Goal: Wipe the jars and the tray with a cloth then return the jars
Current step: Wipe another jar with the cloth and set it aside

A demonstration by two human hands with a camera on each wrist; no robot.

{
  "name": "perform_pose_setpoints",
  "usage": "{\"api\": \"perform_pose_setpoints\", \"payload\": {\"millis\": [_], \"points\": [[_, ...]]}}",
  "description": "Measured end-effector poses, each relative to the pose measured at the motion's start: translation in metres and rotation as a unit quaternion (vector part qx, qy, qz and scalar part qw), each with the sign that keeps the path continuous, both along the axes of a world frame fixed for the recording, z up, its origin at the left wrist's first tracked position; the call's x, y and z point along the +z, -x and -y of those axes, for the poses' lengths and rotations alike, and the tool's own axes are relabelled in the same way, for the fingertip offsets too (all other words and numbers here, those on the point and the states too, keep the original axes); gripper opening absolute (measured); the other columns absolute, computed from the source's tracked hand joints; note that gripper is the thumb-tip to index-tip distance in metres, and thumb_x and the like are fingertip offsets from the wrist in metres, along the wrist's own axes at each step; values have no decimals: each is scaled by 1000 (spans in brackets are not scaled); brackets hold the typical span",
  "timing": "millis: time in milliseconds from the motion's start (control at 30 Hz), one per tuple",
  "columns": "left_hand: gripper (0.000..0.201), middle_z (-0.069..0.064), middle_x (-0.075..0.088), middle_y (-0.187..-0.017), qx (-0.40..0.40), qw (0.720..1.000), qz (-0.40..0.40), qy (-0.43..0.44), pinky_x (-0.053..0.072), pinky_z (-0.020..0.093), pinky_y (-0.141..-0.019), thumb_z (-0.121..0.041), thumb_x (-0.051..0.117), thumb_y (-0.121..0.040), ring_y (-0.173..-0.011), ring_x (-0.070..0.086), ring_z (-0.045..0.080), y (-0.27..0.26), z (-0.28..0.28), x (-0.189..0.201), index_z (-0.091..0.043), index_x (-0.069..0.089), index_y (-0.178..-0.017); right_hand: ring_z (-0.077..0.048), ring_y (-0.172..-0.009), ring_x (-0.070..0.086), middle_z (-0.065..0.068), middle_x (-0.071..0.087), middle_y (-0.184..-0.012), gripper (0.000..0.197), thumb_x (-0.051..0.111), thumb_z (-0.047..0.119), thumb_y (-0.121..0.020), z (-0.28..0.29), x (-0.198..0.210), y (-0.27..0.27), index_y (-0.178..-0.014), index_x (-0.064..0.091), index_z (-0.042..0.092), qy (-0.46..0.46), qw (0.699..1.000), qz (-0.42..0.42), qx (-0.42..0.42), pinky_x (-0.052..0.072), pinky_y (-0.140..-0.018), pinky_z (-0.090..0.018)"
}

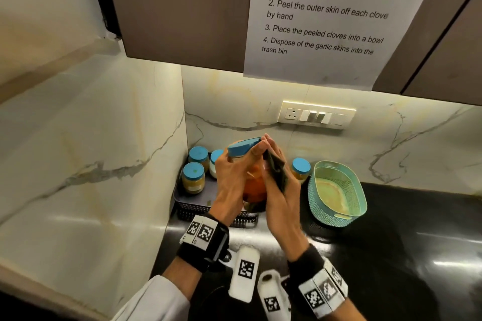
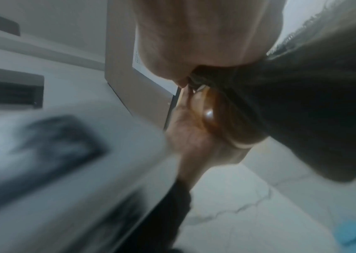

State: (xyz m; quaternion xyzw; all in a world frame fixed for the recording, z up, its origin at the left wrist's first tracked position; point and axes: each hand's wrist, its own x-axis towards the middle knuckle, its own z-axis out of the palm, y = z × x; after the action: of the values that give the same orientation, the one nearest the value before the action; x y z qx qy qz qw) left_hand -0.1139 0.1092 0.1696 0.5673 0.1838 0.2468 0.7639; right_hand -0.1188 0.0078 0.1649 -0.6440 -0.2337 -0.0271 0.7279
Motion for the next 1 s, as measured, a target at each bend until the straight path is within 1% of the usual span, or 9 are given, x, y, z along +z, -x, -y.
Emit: {"api": "perform_pose_setpoints", "payload": {"millis": [100,233,400,533,667,733,833,933,1000], "points": [[116,5,76,-107,11,1000,-17,2,60,28,-79,-90,79,-38,-98,75,21,2,5,1,-11,65,-123,-20,-136,59,-7,60,-148,48,53,24,-103,0,-11,-13,-150,51,14,21,1000,21,8,52,-109,-34],[87,3,66,-124,-33,998,-31,36,56,41,-96,-73,75,-71,-114,67,22,7,14,2,-20,50,-136,-21,-97,76,1,80,-102,20,58,30,-105,5,6,-43,-114,75,23,-6,988,-152,-20,62,-84,-31],[82,6,79,-110,-71,995,-46,58,60,45,-95,-60,91,-54,-109,74,29,7,-2,4,-17,69,-119,-31,-100,74,-10,79,-106,25,66,32,-95,10,14,-47,-112,78,18,-61,966,-250,28,58,-94,-45],[75,9,81,-95,-77,994,-37,76,61,52,-92,-62,94,-56,-96,76,33,9,-6,0,-10,76,-106,-28,-113,72,-7,77,-119,24,57,30,-106,6,7,-21,-125,70,27,-20,994,-107,14,56,-103,-45],[105,-4,80,-88,-47,997,-6,62,62,34,-78,-85,89,-25,-87,77,18,6,-9,-2,-18,74,-104,-19,-149,44,7,51,-157,45,53,19,-105,3,-7,-5,-146,53,37,50,993,105,35,40,-119,-29],[113,-4,80,-94,-30,999,-7,32,61,31,-82,-88,86,-24,-94,76,19,4,-5,-2,-16,73,-111,-25,-130,63,4,69,-136,38,52,20,-107,1,6,-19,-132,66,45,34,998,12,42,51,-109,-31],[118,1,78,-106,-15,1000,-2,-3,62,27,-83,-86,87,-26,-101,76,21,2,0,0,-16,69,-120,-19,-100,76,3,80,-103,24,51,29,-108,1,16,-31,-114,74,34,20,994,-104,16,57,-102,-49],[131,11,77,-114,-8,1000,4,16,61,43,-94,-85,88,-26,-106,75,29,1,-9,3,-7,67,-129,-24,-130,64,-4,69,-137,39,54,37,-106,1,1,-9,-142,60,26,17,999,4,30,50,-111,-47],[131,11,77,-113,1,1000,-1,7,62,39,-91,-86,88,-26,-105,75,29,3,-11,3,-5,68,-127,-23,-145,49,-3,53,-156,47,53,33,-106,3,-12,-8,-153,49,28,13,997,36,68,45,-116,-41]]}}
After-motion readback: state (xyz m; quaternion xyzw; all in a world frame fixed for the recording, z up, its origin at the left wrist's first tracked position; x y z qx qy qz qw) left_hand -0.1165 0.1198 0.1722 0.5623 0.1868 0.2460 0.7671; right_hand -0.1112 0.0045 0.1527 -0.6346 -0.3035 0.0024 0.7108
